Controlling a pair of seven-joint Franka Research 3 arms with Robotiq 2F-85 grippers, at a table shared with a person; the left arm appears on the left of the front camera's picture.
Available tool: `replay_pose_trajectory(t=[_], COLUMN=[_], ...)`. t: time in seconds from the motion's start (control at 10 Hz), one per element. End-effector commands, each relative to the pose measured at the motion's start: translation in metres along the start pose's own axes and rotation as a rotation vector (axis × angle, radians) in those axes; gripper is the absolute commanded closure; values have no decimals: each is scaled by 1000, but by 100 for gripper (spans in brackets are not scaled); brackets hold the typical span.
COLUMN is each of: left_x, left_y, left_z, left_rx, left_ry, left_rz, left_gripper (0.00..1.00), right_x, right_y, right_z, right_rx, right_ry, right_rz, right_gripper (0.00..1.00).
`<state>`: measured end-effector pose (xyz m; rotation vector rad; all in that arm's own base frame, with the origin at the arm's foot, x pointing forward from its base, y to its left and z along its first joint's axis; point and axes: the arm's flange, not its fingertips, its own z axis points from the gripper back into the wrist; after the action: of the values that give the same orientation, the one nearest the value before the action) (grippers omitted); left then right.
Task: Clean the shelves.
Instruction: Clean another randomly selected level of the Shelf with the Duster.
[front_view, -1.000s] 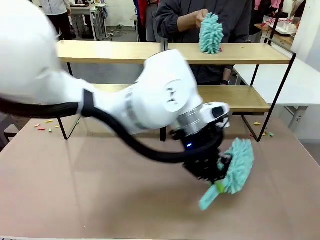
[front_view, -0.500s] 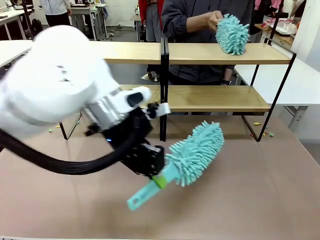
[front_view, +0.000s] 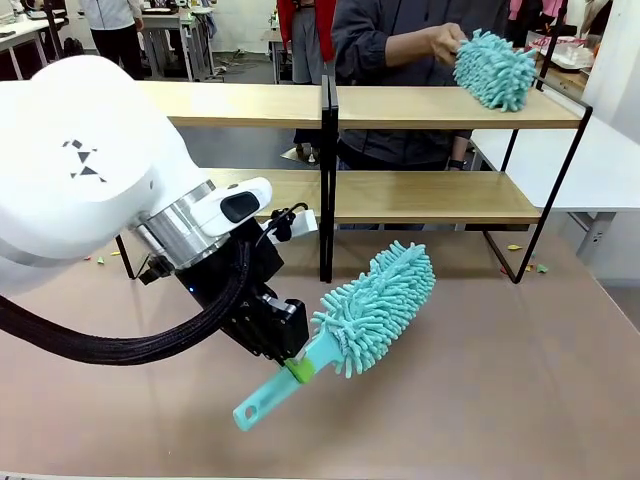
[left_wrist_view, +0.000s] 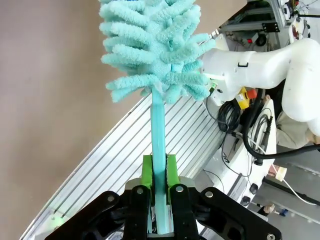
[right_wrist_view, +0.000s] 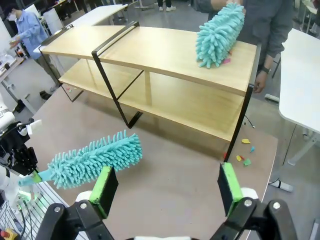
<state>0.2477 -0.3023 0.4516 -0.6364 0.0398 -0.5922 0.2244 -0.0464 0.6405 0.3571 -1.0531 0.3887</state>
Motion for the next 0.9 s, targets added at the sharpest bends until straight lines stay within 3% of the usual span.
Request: replay_pose_trajectory(t=[0.0, 0.3, 0.5, 0.8], left_x=[4, 14, 4, -51], left_y=[1, 2, 0, 21], left_z=[-7, -13, 0, 85], left_rx=[-9, 67, -1, -105], left_ry=[-15, -44, -33, -173], left_rz=[-5, 53, 15, -35], left_gripper=[88, 88, 88, 88], right_x=[1, 1, 1, 1], right_y=[0, 0, 0, 0], right_z=[0, 0, 0, 0], right_rx=[-1, -1, -1, -1], right_ry=[0, 0, 0, 0], right_rz=[0, 0, 0, 0], right_gripper=[0, 0, 0, 0])
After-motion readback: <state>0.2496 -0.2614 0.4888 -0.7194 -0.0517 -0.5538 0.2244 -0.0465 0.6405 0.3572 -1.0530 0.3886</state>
